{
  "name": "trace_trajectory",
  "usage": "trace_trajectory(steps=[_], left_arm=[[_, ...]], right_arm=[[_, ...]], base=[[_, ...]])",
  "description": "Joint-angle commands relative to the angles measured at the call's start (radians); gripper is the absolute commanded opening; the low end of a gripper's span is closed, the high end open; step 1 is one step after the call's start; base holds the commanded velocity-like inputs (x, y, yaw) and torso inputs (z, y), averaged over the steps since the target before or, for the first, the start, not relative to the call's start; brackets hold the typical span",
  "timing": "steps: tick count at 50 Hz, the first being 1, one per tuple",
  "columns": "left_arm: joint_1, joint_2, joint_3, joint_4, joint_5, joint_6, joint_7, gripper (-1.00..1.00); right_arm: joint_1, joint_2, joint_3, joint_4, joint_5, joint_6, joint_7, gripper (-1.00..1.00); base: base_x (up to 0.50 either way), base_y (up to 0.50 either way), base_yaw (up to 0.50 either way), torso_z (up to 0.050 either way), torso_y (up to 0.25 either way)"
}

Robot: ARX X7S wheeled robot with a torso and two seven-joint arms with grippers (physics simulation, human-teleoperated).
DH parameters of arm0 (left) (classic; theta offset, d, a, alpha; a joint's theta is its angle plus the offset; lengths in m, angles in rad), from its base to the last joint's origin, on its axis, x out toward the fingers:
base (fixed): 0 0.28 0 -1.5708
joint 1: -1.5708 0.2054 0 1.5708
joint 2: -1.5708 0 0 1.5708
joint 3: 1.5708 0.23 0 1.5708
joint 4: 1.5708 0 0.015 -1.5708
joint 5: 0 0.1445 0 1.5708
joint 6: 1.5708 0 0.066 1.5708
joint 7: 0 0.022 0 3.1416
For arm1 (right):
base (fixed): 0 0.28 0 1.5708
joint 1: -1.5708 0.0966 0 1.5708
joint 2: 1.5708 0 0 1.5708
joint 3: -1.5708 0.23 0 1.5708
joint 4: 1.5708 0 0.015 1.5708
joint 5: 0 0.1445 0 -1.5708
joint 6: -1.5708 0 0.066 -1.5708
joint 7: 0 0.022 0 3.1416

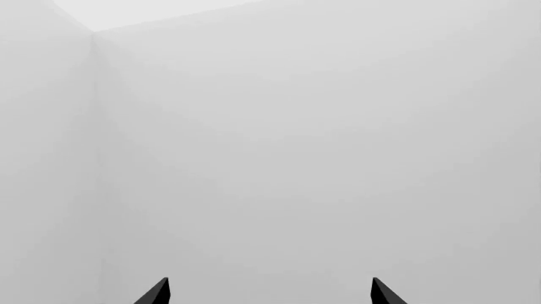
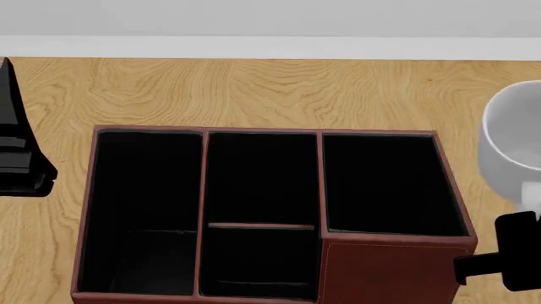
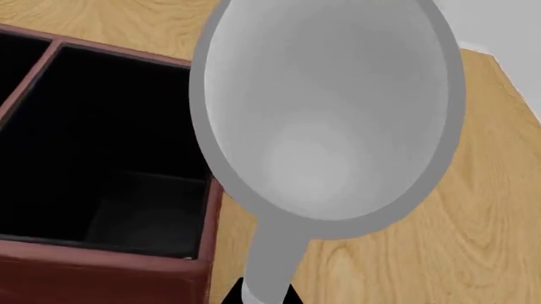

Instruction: Pick up the white mug and place it to the right of the caddy.

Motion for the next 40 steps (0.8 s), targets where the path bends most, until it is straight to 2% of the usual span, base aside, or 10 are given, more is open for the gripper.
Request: trace_trajectory(steps=[1, 15, 40], left_arm=[[-0.002, 0.000, 0.006, -0.007, 0.006, 0.006, 0.003, 1.00], [-0.010, 0.003, 0.019, -0.013, 0.013, 0.005, 0.004, 1.00], [-0.020, 0.002, 0.026, -0.005, 0.004, -0.004, -0.004, 1.00]], right_arm=[[-0.033, -0.022, -0.011, 0.051, -0.102, -0.034, -0.058, -1.00], [-0.103, -0.033, -0.036, 0.110, -0.178, -0.095, -0.119, -1.00], [-0.180, -0.034, -0.046, 0.130, -0.180, -0.152, -0.131, -1.00]], base=[[0.00, 0.00, 0.00, 0.000, 0.000], [0.00, 0.00, 0.00, 0.000, 0.001], [0.00, 0.00, 0.00, 0.000, 0.000]])
